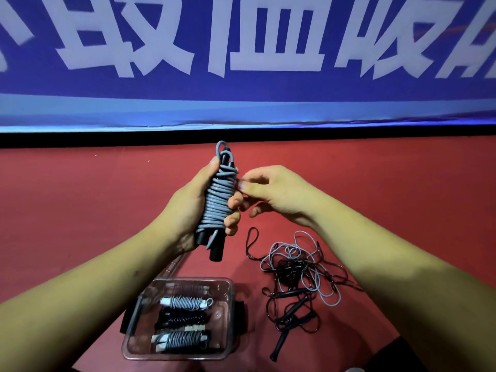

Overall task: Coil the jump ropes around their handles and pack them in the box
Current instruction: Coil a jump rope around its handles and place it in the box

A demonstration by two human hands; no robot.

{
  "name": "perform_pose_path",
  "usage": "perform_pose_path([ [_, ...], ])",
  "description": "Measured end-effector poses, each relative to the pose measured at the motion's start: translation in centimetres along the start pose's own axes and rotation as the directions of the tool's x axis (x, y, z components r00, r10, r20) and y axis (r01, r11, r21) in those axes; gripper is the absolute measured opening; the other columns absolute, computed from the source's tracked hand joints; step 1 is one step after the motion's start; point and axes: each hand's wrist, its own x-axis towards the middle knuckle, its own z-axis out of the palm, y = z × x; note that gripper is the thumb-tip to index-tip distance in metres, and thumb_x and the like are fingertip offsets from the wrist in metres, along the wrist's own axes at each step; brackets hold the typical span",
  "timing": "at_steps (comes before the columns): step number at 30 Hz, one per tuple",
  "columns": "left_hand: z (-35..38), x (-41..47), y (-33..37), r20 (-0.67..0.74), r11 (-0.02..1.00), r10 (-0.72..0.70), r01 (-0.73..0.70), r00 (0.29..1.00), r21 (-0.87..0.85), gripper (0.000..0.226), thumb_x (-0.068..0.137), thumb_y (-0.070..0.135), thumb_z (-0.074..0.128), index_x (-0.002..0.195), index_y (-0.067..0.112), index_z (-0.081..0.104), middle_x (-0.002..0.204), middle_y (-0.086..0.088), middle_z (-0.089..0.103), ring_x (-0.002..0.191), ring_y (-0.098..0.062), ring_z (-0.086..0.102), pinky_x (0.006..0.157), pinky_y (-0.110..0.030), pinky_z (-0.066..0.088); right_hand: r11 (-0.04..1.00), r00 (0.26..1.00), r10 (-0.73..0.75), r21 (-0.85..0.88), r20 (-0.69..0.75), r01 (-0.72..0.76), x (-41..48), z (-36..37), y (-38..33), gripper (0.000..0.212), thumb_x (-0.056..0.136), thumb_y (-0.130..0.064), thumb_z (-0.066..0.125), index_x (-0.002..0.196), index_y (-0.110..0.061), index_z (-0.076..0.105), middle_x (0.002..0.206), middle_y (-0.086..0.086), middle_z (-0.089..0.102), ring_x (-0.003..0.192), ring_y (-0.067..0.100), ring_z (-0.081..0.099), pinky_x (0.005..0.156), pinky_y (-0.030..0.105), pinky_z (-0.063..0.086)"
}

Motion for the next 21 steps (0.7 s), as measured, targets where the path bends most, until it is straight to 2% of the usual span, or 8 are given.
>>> perform_pose_path([
  [3, -0.1, 0.0, 0.1, 0.003, 1.000, -0.006, 0.006, 1.000, -0.023, 0.041, 0.096, 0.055, 0.041, 0.087, 0.018, 0.057, 0.063, -0.007, 0.044, 0.043, -0.021, 0.044, 0.047, -0.026, 0.040, 0.996, 1.000, 0.018, 0.084, -0.015, -0.017, 0.0, -0.3, -0.2, 0.016, 0.098, -0.013, 0.055, 0.095, 0.001, 0.061, 0.089, 0.013, 0.063, 0.074, 0.020, 0.065, 0.062, 0.028, 0.055],
  [5, -0.5, 0.2, 0.1, -0.030, 0.999, -0.005, 0.004, 1.000, -0.033, 0.038, 0.096, 0.054, 0.042, 0.093, 0.019, 0.054, 0.065, -0.007, 0.045, 0.044, -0.021, 0.045, 0.047, -0.027, 0.042, 0.991, 0.999, 0.022, 0.132, -0.042, -0.016, 0.0, -0.5, -0.6, 0.017, 0.099, -0.014, 0.053, 0.089, -0.001, 0.057, 0.086, 0.016, 0.062, 0.067, 0.022, 0.065, 0.059, 0.027, 0.056],
  [10, -1.0, 0.9, -0.1, -0.160, 0.998, -0.021, 0.029, 0.987, 0.048, 0.039, 0.095, 0.053, 0.049, 0.110, 0.017, 0.053, 0.071, -0.009, 0.054, 0.053, -0.026, 0.052, 0.052, -0.032, 0.050, 0.995, 0.987, -0.011, 0.099, -0.160, 0.028, 0.0, -0.7, -1.3, 0.021, 0.099, -0.016, 0.054, 0.082, -0.005, 0.057, 0.065, 0.010, 0.061, 0.047, 0.013, 0.055, 0.044, 0.020, 0.043],
  [16, -1.2, 0.9, 0.0, -0.155, 0.996, -0.081, 0.085, 0.985, 0.022, 0.039, 0.096, 0.053, 0.048, 0.109, 0.018, 0.057, 0.071, -0.008, 0.053, 0.051, -0.024, 0.052, 0.051, -0.031, 0.051, 0.927, 0.995, -0.018, 0.372, -0.102, 0.055, 0.4, 0.2, -1.9, 0.003, 0.089, 0.000, 0.064, 0.088, -0.002, 0.064, 0.065, 0.005, 0.057, 0.053, 0.012, 0.049, 0.051, 0.023, 0.041],
  [21, -1.3, 0.8, -0.4, -0.107, 0.988, -0.149, 0.154, 0.983, 0.033, 0.041, 0.097, 0.055, 0.048, 0.117, 0.021, 0.057, 0.071, -0.008, 0.052, 0.054, -0.024, 0.051, 0.052, -0.031, 0.051, 0.948, 0.965, -0.043, 0.295, -0.257, 0.121, 0.9, 0.5, -1.4, 0.005, 0.091, -0.006, 0.064, 0.087, -0.004, 0.064, 0.072, 0.006, 0.059, 0.061, 0.011, 0.054, 0.051, 0.023, 0.045],
])
